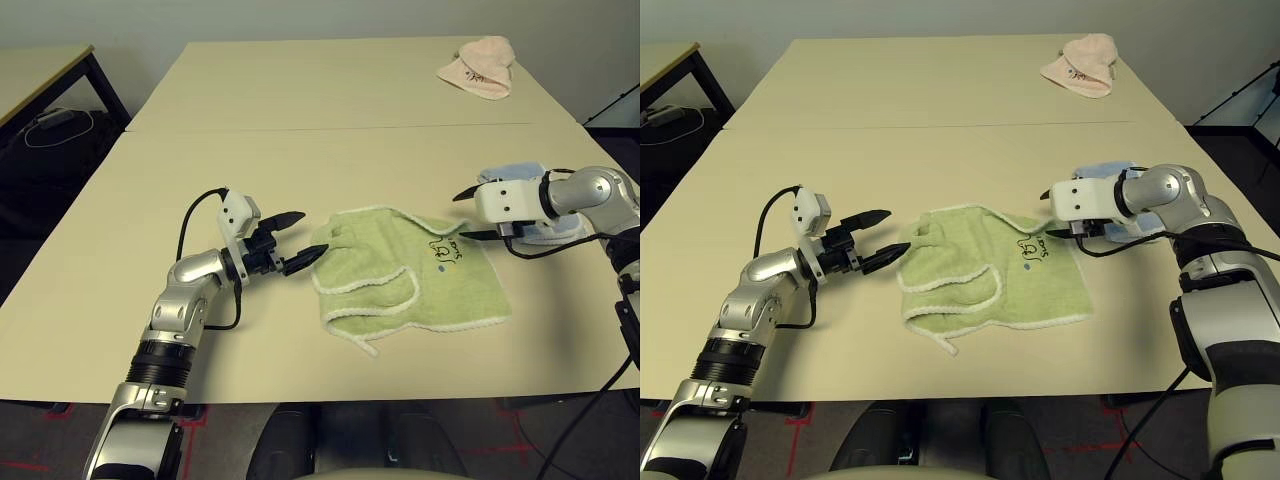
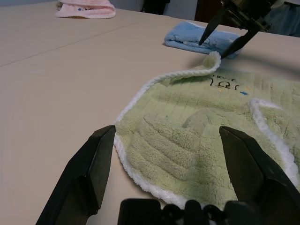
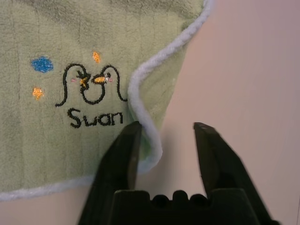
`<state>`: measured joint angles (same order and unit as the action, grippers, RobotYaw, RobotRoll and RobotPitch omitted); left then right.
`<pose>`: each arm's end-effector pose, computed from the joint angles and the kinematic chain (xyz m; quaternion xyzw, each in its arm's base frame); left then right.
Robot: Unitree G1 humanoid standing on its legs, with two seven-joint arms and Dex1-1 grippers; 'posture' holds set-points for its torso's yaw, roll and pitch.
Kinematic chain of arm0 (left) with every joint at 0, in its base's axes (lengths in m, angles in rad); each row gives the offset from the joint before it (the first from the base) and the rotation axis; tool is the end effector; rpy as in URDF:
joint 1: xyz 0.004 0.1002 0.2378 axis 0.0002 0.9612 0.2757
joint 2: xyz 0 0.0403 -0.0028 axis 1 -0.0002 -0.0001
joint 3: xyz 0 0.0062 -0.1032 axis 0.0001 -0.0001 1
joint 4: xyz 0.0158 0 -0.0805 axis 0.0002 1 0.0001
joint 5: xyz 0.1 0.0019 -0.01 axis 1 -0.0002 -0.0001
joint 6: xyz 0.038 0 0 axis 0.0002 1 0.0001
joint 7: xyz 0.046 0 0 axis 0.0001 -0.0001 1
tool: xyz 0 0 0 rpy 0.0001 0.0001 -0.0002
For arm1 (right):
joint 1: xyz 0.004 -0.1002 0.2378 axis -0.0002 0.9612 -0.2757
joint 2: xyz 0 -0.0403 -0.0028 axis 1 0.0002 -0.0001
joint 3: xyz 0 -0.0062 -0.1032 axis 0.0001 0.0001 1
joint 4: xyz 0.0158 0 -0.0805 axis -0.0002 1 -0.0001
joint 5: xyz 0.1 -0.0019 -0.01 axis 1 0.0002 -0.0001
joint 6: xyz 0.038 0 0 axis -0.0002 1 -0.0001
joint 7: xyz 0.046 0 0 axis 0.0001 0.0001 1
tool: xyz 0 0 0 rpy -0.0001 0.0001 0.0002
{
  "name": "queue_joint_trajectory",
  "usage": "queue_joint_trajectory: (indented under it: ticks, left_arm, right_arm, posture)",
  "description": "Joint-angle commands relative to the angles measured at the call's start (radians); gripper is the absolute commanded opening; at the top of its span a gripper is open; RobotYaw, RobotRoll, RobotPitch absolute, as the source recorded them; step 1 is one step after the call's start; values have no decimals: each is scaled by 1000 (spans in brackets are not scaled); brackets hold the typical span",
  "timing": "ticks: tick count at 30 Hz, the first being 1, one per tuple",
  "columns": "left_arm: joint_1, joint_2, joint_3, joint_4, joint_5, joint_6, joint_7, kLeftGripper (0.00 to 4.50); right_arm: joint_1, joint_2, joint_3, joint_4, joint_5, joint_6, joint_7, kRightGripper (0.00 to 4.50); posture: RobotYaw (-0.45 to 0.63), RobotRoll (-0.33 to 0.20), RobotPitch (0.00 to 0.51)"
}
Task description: Fold the towel and set it aside.
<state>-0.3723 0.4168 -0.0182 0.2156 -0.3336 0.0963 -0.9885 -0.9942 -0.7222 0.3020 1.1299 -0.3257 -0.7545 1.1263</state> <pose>0.2733 0.2153 0.1033 0.0508 -0.0058 -0.4832 0.8740 0.3322 -0.2698 0.1882 -0.5528 0.0913 0.5078 0.6544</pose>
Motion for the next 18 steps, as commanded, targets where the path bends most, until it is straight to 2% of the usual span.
queue_joint_trajectory:
  ticks: [1,4,5,12,18]
  left_arm:
    - [4,5,-9,7,14,-8,-2,4500]
    - [4,6,-8,9,14,-8,-3,4500]
    - [4,6,-8,9,14,-8,-3,4500]
    - [4,10,-12,32,50,-39,19,4500]
    - [3,-8,-8,48,78,-57,74,4500]
  right_arm:
    - [-10,7,2,4,4,6,6,1235]
    - [-10,13,-15,2,29,22,24,103]
    - [-11,16,-25,2,44,31,31,17]
    - [-7,41,-103,-28,158,101,53,17]
    - [-4,73,-121,-68,115,-15,-196,17]
  posture:
    - [135,0,89]
    - [134,0,86]
    - [134,0,86]
    - [129,0,79]
    - [123,0,77]
